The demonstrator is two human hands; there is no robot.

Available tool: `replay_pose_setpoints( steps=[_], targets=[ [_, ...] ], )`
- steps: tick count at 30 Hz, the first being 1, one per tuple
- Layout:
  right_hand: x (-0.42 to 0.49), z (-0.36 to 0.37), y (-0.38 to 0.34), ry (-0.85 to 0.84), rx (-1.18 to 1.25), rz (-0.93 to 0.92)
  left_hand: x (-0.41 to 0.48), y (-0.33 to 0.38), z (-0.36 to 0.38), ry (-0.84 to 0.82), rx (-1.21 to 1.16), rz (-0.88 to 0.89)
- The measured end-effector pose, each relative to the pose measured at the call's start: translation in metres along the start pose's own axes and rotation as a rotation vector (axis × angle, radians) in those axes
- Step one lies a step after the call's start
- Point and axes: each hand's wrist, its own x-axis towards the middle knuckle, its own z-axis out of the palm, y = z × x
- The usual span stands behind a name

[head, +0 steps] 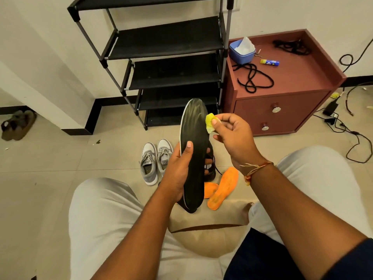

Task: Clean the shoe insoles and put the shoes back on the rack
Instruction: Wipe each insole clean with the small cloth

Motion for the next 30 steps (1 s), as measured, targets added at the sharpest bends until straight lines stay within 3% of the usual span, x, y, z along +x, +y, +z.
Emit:
replay_pose_setpoints(
  steps=[6,19,22,27,30],
  targets=[
    [-0.007,0.014,0.000,-0.141,0.265,0.277,0.003,0.004,-0.005,0.117,-0.031,0.086],
    [-0.014,0.019,0.004,-0.255,0.333,0.340,0.001,0.008,-0.003,0.134,-0.182,-0.011],
    [-0.015,0.021,0.008,-0.267,0.247,0.288,0.001,0.008,-0.007,0.101,-0.215,-0.058],
    [-0.016,0.020,0.008,-0.239,-0.016,0.002,0.004,0.004,-0.009,0.092,-0.210,-0.044],
    [-0.014,0.018,0.006,-0.195,-0.086,-0.077,0.006,0.002,-0.010,0.073,-0.214,-0.047]
  ],
)
